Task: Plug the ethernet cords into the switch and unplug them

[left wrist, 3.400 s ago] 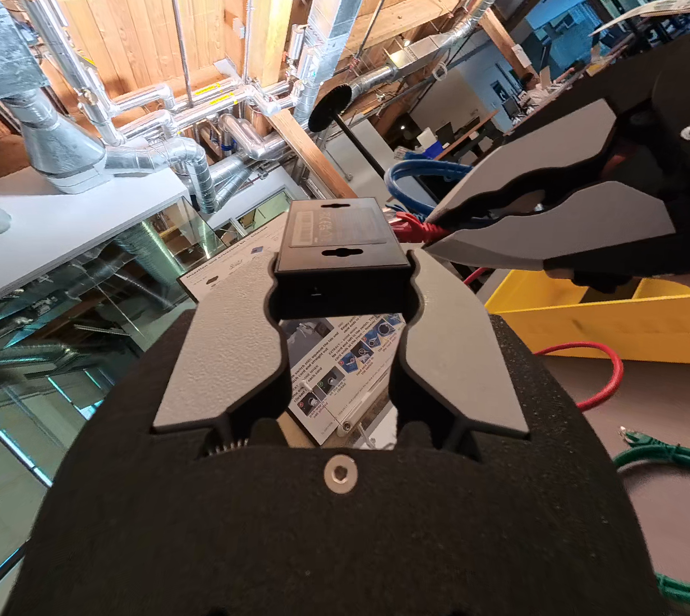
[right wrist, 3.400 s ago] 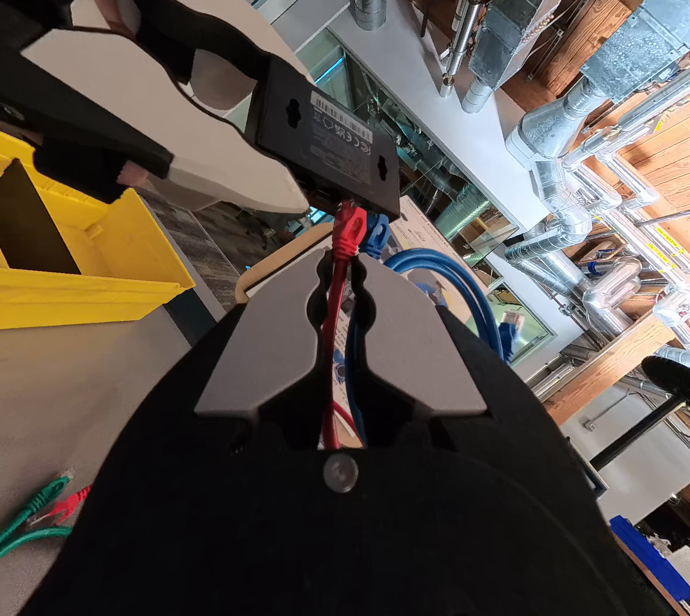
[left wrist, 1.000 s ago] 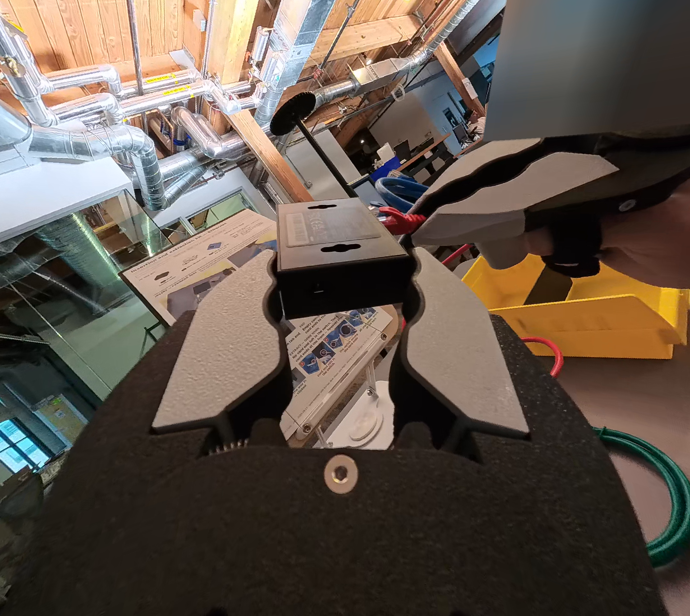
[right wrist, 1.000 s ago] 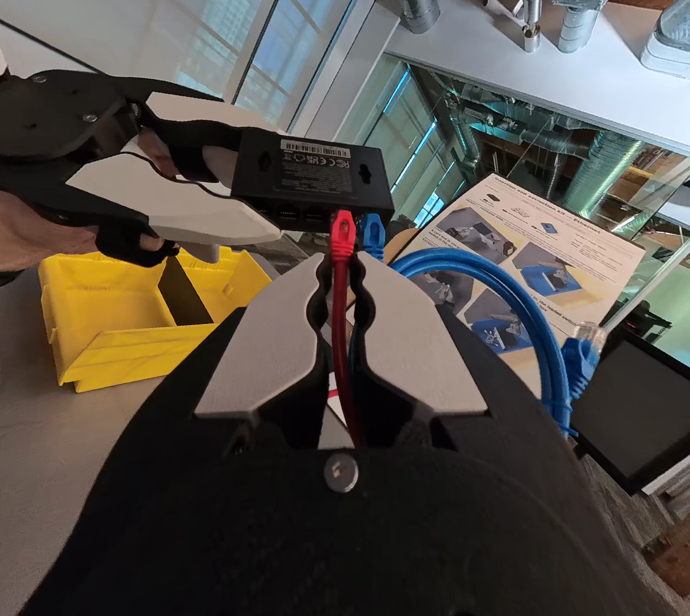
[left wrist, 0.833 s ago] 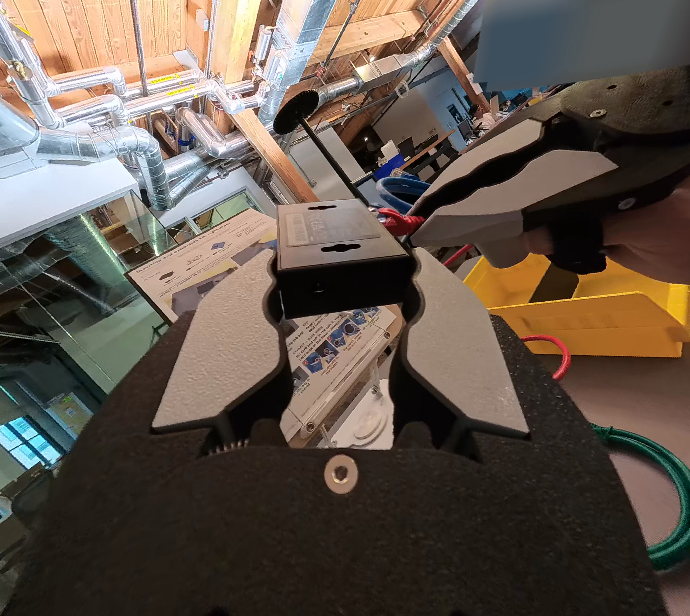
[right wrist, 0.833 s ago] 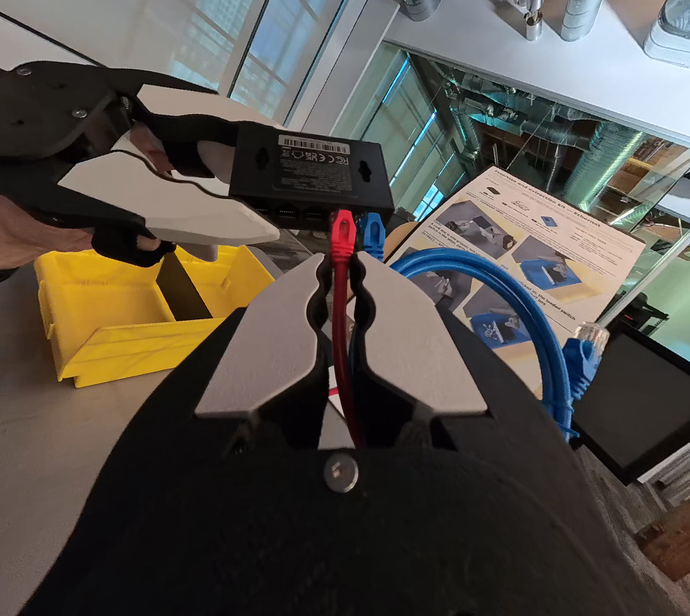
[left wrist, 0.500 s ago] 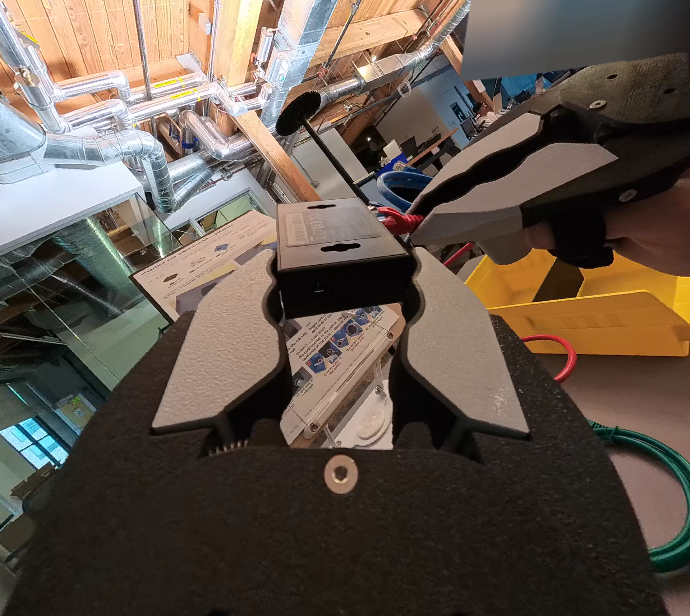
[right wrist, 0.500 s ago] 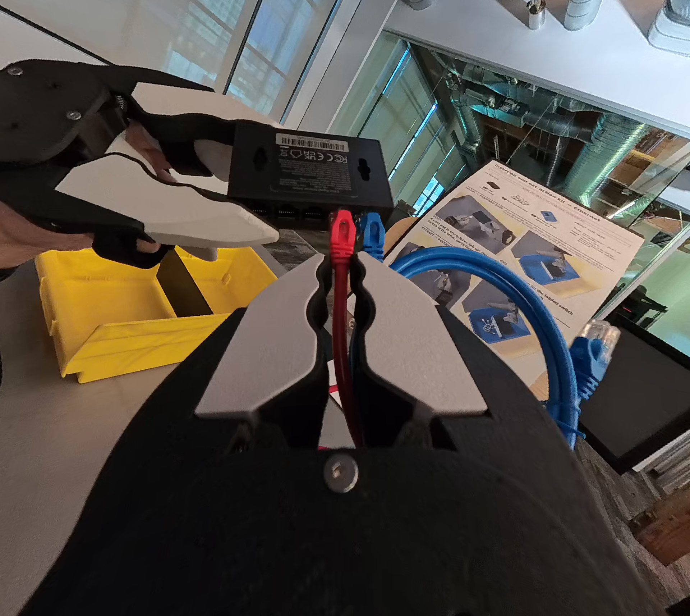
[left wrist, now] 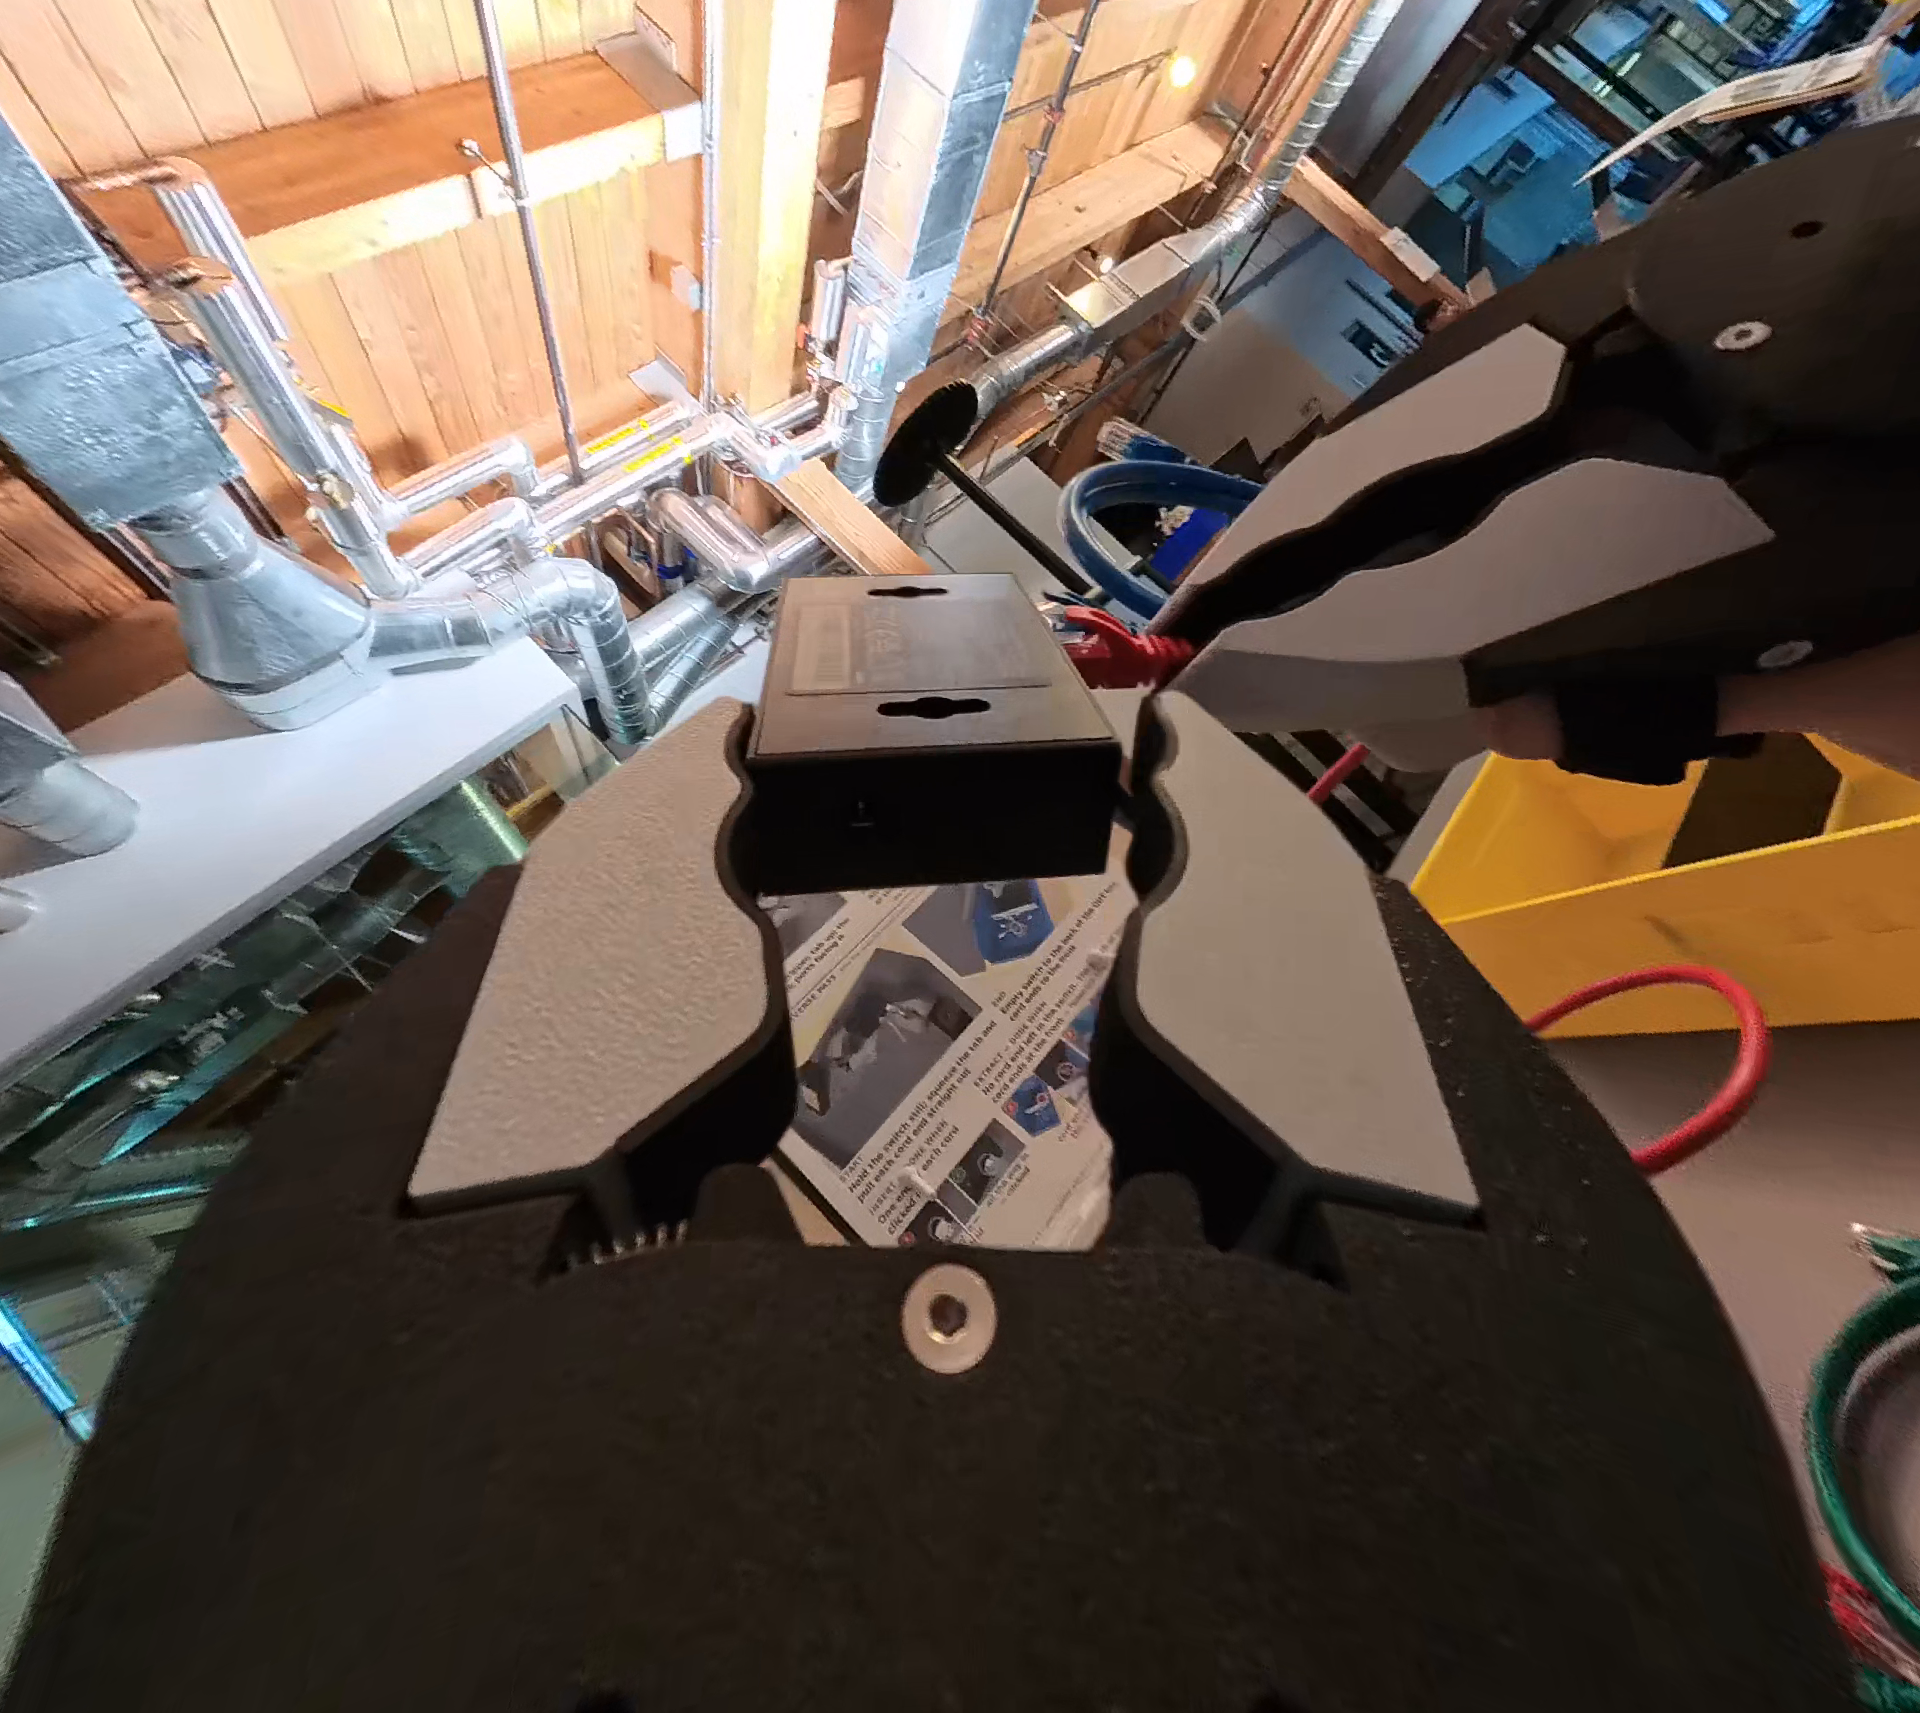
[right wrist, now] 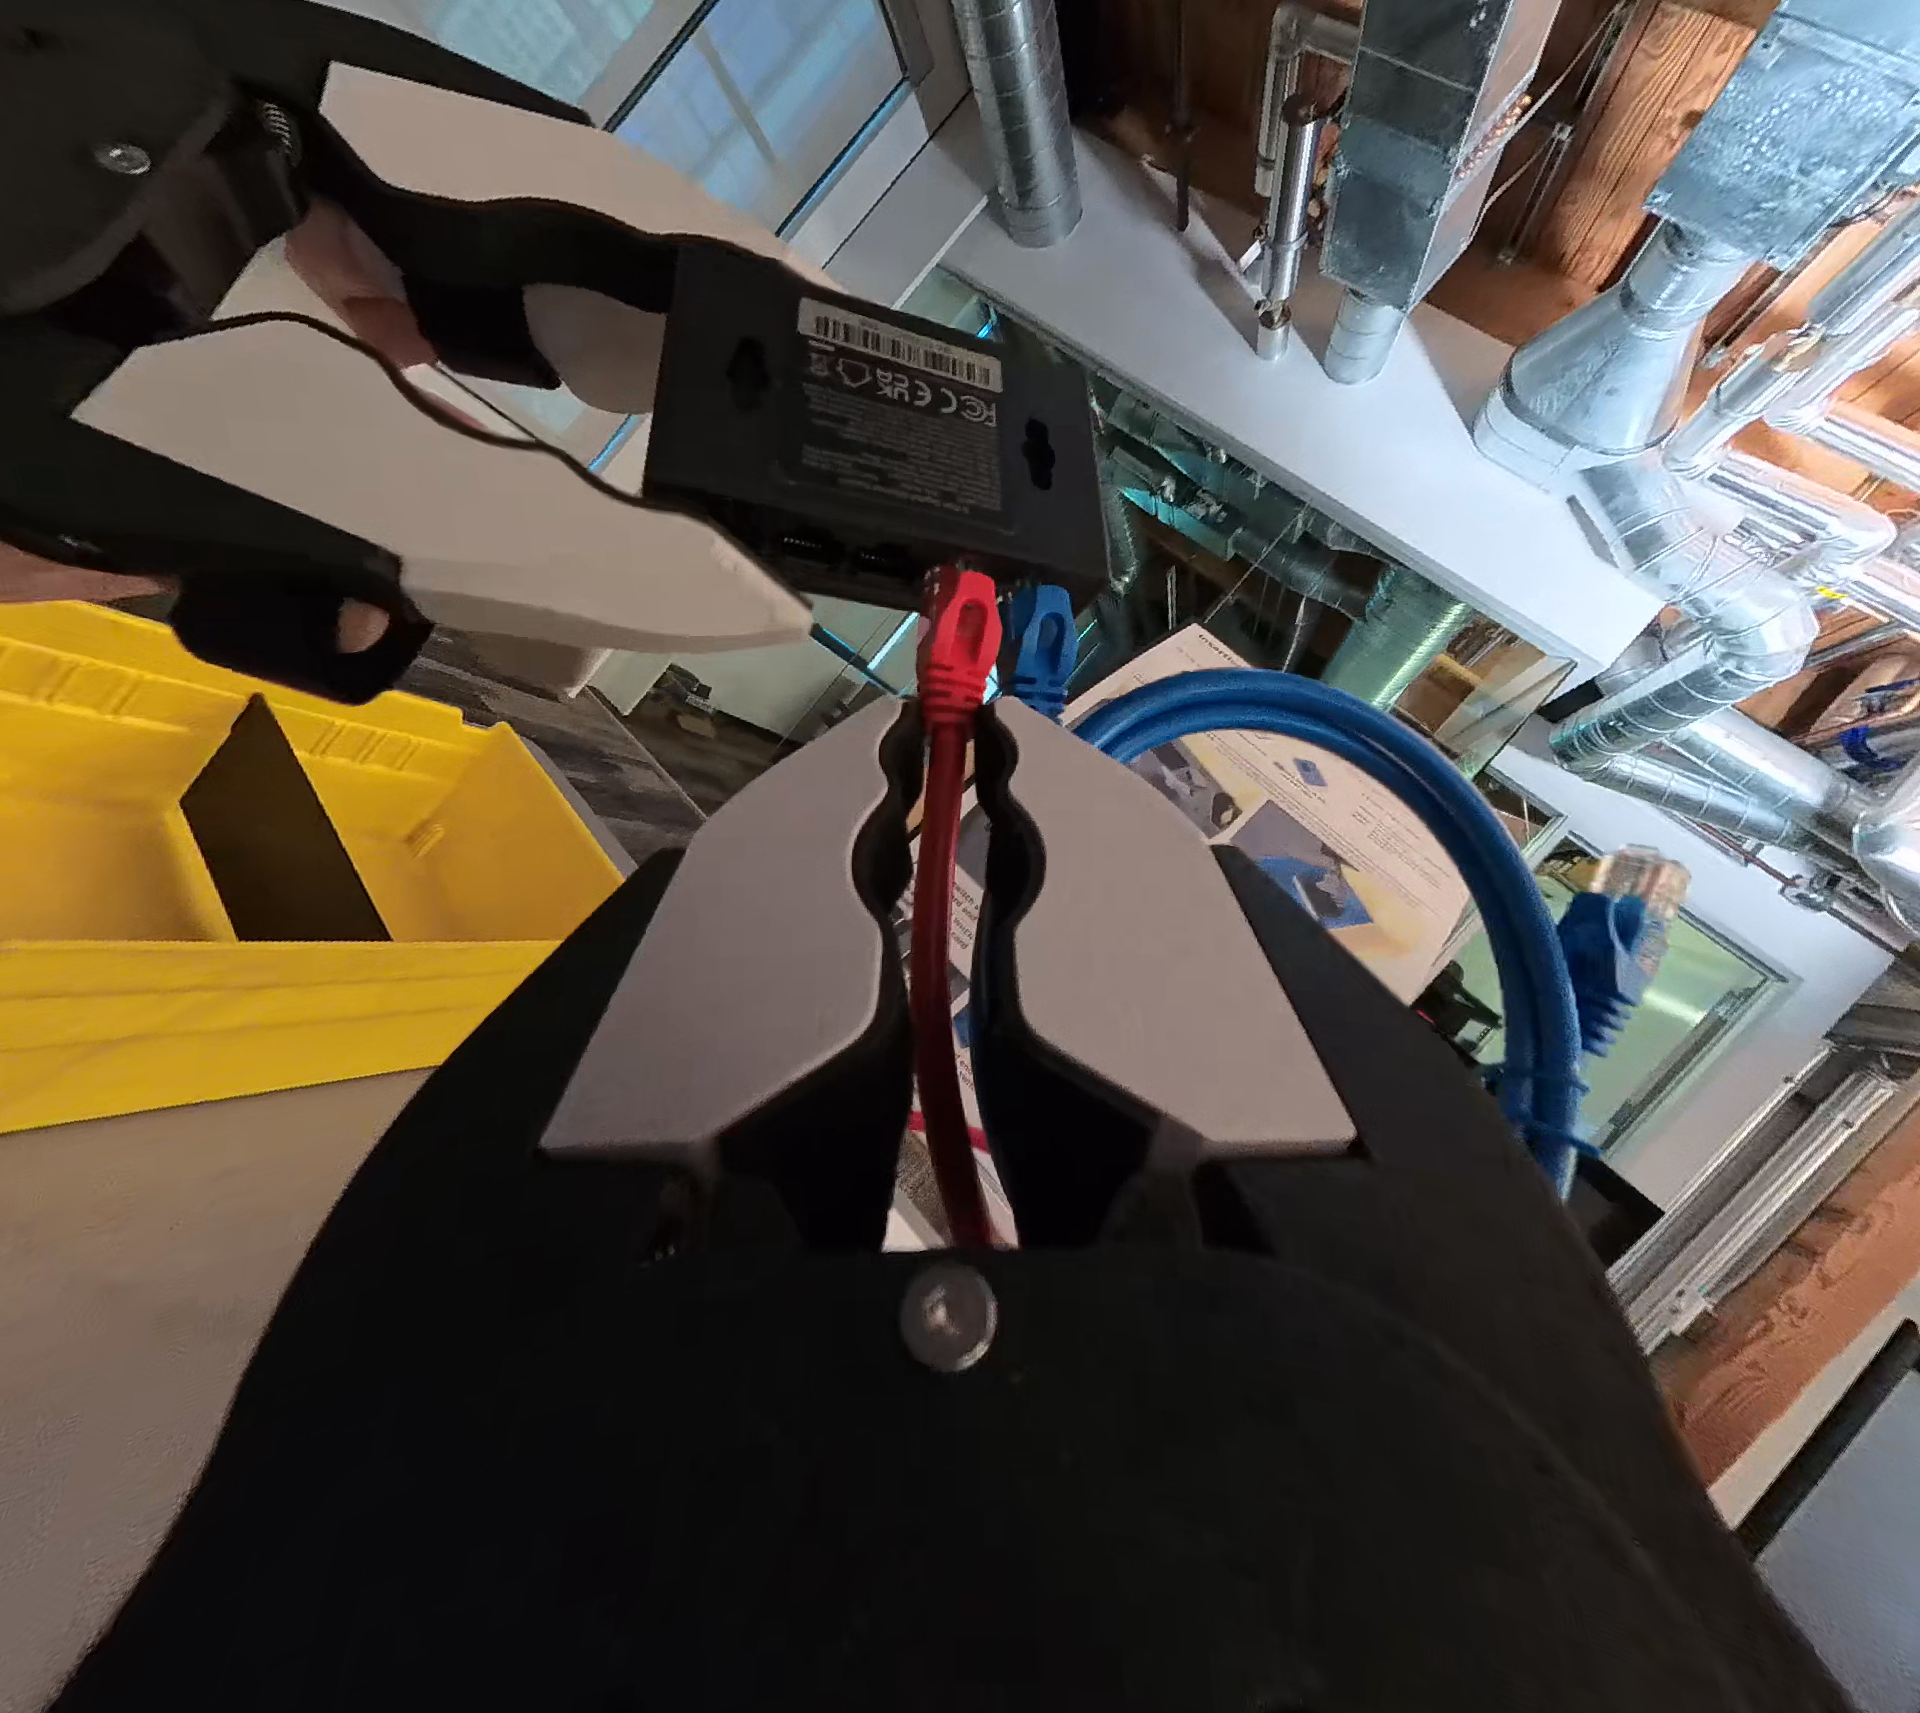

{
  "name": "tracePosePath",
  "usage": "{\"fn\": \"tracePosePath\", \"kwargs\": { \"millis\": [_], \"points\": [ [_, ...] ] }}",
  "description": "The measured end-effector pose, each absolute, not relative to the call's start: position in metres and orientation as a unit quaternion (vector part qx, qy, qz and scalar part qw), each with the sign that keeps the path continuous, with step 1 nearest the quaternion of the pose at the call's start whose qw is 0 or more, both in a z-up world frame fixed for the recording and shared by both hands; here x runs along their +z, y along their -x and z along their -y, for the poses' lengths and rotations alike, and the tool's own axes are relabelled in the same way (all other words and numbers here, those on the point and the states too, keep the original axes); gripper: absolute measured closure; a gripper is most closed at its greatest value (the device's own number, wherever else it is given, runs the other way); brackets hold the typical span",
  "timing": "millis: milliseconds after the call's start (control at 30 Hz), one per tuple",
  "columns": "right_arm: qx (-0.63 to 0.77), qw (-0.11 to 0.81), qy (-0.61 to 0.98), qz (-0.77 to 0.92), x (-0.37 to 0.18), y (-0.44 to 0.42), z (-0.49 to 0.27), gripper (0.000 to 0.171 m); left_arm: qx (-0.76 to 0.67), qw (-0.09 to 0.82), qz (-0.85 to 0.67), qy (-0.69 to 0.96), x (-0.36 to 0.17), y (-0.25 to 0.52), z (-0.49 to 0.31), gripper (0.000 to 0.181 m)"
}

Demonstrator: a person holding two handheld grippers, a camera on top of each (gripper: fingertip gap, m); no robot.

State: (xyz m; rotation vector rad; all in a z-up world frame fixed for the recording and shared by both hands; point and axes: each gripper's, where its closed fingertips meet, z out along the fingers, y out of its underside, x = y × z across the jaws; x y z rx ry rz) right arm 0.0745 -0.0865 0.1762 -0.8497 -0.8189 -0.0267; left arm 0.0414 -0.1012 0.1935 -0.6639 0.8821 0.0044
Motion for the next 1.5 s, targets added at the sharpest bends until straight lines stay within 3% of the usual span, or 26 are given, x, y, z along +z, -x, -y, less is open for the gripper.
{"fn": "tracePosePath", "kwargs": {
  "millis": [533, 900, 1500],
  "points": [
    [-0.062, 0.823, 0.362, 0.434, 0.172, -0.062, 0.099, 0.161, 0.014, 0.838, -0.434, 0.330, 0.188, -0.040, 0.093, 0.089],
    [-0.054, 0.805, 0.390, 0.444, 0.166, -0.058, 0.094, 0.161, 0.027, 0.825, -0.463, 0.323, 0.179, -0.042, 0.094, 0.093],
    [0.054, 0.783, 0.401, 0.472, 0.163, -0.058, 0.102, 0.162, -0.085, 0.800, -0.456, 0.382, 0.174, -0.043, 0.097, 0.095]
  ]
}}
